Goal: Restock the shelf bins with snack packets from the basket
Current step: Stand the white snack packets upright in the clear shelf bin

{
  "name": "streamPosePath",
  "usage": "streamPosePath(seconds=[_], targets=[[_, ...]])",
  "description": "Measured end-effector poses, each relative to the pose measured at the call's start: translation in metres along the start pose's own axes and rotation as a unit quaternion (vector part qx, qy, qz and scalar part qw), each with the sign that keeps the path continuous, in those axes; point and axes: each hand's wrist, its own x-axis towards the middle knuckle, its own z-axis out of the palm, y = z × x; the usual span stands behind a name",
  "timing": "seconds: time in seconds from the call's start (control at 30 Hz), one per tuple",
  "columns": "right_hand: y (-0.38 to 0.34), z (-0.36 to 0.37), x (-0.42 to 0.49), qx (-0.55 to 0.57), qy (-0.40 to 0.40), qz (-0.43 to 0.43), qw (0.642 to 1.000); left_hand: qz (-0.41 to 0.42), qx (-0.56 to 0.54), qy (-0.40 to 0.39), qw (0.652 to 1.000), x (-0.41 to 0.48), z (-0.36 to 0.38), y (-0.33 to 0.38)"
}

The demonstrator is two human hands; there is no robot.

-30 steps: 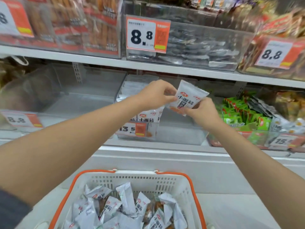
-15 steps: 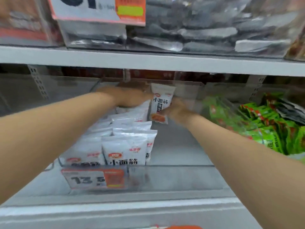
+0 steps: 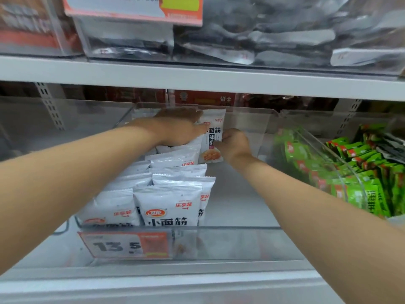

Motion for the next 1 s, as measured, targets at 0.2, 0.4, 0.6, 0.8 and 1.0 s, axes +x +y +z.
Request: streamPosePath(seconds=[0.2,0.4,0.6,0.8,1.0], targets=[[-0.001,0.0,-0.007,0.019,-0.025,0.0,1.0,0.003,0.026,0.002,1.0,0.002,0.001,-0.001],[-0.005,0.005,-0.011,0.016,-0.016,-0.006,1.0,-0.008,0.039,-0.011,0.999,0.006,0.004,-0.005],[-0.006,0.0,-0.017,0.017,-0.037,0.021,0.999,-0.012,0.032,-0.016,0.999,0.004,0.002,-0.003],[-0.019,-0.016,-0.028,-0.006,-0.059,0.081,0.995,-0.011,0.005,-0.025,1.0,-0.002,-0.003,-0.004],[-0.054,-0.048,-0.07,-0.021,-0.102,0.085,0.991,-0.006,-0.074,-0.022,0.997,-0.046,-0.022,0.001]])
